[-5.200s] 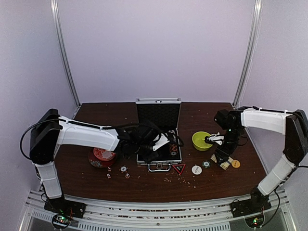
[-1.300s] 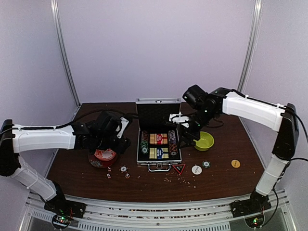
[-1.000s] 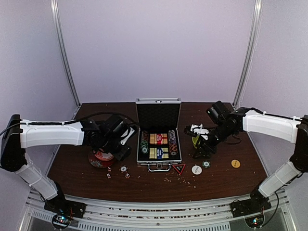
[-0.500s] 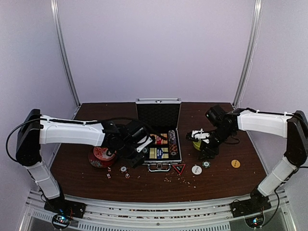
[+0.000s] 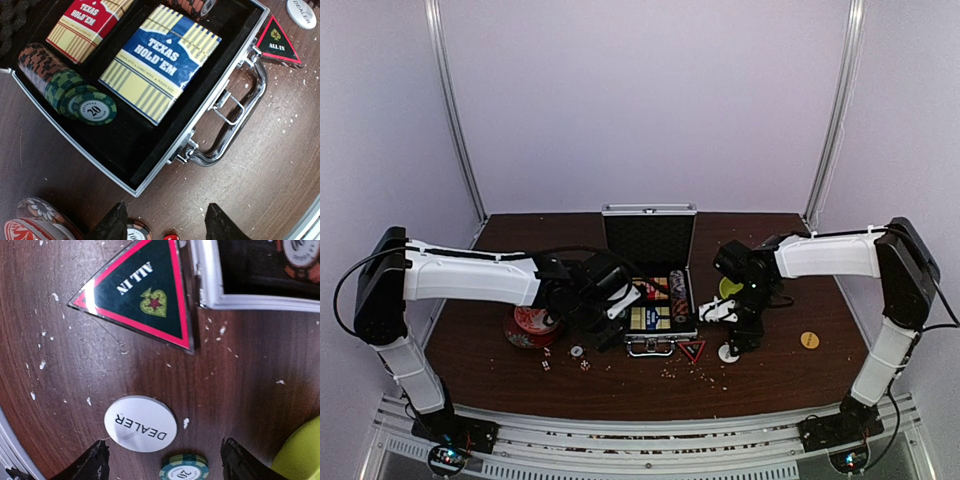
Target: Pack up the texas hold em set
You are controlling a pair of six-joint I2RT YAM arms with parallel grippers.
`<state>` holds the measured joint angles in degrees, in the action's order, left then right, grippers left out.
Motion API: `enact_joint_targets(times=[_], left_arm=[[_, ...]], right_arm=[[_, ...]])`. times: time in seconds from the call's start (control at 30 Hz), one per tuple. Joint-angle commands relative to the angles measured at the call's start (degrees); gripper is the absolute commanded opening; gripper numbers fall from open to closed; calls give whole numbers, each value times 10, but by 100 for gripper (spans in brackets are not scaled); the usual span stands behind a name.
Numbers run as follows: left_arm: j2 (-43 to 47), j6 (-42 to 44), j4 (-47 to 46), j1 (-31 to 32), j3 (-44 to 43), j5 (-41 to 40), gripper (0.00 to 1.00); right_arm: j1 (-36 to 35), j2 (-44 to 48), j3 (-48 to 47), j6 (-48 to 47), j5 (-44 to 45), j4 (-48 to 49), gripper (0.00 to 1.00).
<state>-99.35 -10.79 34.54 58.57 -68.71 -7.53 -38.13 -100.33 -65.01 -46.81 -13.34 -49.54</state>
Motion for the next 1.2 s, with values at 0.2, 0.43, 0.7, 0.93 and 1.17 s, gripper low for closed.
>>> enact_joint_targets(times=[0.2,0.43,0.7,0.93,1.17], left_arm=[[7,3,-17,1,11,-4,54],[8,-1,-23,1,19,-5,54],[8,-1,-27,1,23,-9,54],[3,1,-27,1,20,-6,54],[2,2,-30,1,22,-9,54]], right_arm=[[-30,-30,-14,5,22,-14,77],[-37,-42,-12,14,31,-9,75],[-51,-41,5,27,37,5,71],[-77,-31,33,57,65,25,67],[-80,-31,36,67,79,14,65]])
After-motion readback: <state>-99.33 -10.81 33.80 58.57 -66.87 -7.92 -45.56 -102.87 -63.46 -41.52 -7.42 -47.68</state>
